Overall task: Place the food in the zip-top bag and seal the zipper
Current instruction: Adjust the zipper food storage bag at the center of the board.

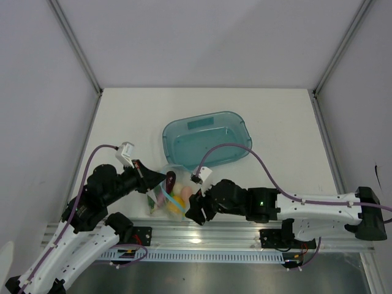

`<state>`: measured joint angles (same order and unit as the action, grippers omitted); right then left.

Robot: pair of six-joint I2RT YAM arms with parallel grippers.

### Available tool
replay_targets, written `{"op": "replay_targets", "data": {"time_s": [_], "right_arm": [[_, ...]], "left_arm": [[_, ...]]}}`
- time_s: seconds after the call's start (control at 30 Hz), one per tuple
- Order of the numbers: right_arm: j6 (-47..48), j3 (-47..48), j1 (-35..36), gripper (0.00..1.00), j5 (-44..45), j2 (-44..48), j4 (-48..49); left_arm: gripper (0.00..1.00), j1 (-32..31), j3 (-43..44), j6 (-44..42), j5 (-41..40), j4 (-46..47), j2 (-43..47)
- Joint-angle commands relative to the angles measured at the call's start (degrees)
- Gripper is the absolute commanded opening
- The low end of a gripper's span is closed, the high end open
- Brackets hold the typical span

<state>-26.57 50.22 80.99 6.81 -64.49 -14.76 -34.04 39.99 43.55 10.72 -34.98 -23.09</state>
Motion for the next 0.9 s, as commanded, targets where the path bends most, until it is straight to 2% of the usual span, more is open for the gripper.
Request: {"op": "replay_targets", "data": {"time_s": [0.0, 0.27, 0.37, 0.57, 0.63, 0.67, 0.7, 0.77, 0.87], "right_arm": [[-2.3, -0.2, 1.1, 0.60, 1.5, -1.4, 4.6], [-6.5, 2.7, 2.9, 0.59, 7.1, -9.1, 7.6], [-7.4, 4.0, 3.0, 0.55, 10.1, -10.0, 6.7], [-7.5, 5.8, 2.9, 0.40, 15.7, -10.6, 6.0], [-6.6, 6.5, 2.9, 0.32, 16.0, -11.2, 5.5], [-6.1, 7.0, 2.9, 0.25, 16.2, -11.3, 5.1], [-5.3, 8.0, 2.9, 0.12, 16.6, -11.5, 4.7], [-4.5, 9.0, 2.9, 0.00, 17.0, -11.6, 2.8], [-2.0, 10.2, 2.9, 0.00, 16.3, -11.1, 1.4]], "left_arm": [[0.01, 0.3, 2.3, 0.9, -0.1, 1.4, 0.4], [0.01, 0.3, 2.5, 0.8, 0.0, 1.3, 0.4], [0.01, 0.3, 2.5, 0.7, -0.1, 1.2, 0.4], [0.01, 0.3, 2.1, 0.7, -0.2, 1.2, 0.7], [0.01, 0.3, 2.1, 0.7, -0.2, 1.2, 0.8], [0.00, 0.3, 1.9, 0.6, -0.3, 1.2, 0.7], [0.01, 0.3, 1.9, 0.5, -0.3, 0.9, 0.9], [0.01, 0.3, 1.8, 0.4, -1.0, 0.5, 1.1], [0.01, 0.3, 1.6, 0.3, -2.1, 0.1, 1.9]]}}
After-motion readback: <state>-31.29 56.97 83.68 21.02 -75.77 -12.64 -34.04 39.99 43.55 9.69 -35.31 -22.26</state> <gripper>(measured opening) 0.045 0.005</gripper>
